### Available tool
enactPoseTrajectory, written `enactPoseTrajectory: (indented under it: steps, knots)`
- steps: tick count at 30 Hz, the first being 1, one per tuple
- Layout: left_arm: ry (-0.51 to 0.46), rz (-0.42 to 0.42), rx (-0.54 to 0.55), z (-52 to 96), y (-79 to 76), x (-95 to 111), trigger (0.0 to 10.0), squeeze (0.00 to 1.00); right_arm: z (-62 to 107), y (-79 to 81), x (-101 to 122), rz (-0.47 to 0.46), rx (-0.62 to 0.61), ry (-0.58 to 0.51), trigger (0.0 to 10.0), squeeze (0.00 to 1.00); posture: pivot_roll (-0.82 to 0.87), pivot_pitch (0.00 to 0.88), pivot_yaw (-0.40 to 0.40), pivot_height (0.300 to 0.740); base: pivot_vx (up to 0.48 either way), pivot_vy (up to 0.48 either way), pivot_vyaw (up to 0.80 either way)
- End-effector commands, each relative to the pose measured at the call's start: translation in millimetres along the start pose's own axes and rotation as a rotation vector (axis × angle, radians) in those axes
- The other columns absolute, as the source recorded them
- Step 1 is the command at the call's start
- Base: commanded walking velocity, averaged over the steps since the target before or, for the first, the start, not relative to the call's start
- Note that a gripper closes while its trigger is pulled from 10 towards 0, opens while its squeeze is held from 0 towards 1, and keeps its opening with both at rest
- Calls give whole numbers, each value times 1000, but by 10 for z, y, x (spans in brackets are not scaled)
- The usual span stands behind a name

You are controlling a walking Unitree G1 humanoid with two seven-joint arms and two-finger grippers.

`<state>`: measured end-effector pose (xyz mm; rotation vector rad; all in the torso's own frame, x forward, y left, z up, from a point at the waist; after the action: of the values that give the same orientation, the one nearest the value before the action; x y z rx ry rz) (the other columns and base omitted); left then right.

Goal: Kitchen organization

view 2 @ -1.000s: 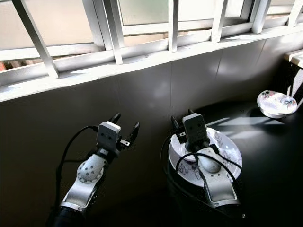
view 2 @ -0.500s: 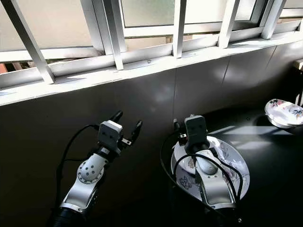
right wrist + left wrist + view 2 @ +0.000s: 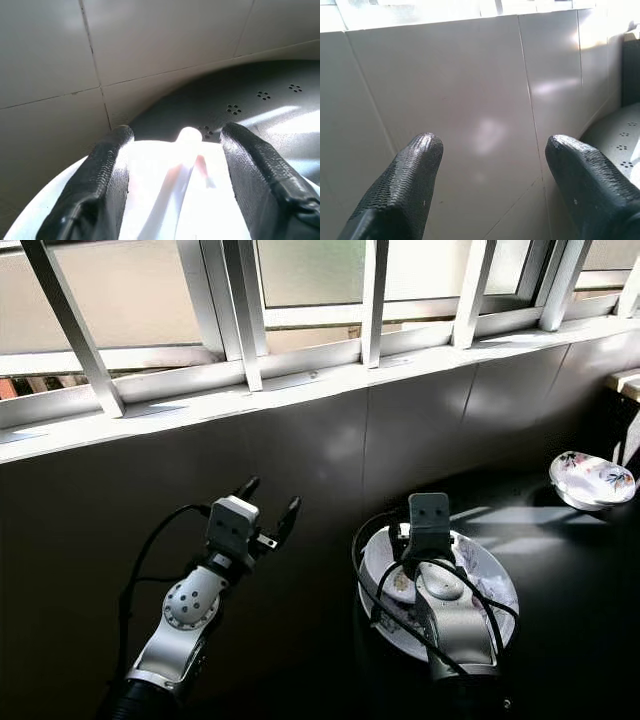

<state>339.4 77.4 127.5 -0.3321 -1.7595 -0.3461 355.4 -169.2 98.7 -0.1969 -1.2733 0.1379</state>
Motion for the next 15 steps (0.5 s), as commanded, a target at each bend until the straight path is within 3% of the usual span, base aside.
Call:
enactPoseTrajectory:
  steps: [1,4,15]
  knots:
    - [12,-8,0,17,22,-34,10000,0,25,34,-4,-4,10,26,10000,0,23,0,24,740,0,0,0]
    - [14,-9,0,15,21,-39,10000,0,33,62,-55,-5,23,53,10000,0,22,0,24,740,0,0,0]
    - [26,-17,6,12,36,-61,10000,0,61,250,-308,-145,119,216,10000,0,28,0,22,740,0,0,0]
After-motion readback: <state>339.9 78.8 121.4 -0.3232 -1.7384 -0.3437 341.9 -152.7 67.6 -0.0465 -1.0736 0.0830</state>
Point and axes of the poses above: a point about 5 cm out from each wrist's last joint towards the gripper, its own z axis pointing back from the gripper into the wrist, its own x axis along the axis of the wrist's last joint, y = z × x, the point moved 5 cm from there along -z, pointing out of the wrist towards the gripper, and after that the axes turned 9 degrees about z, right-handed, at the moved point
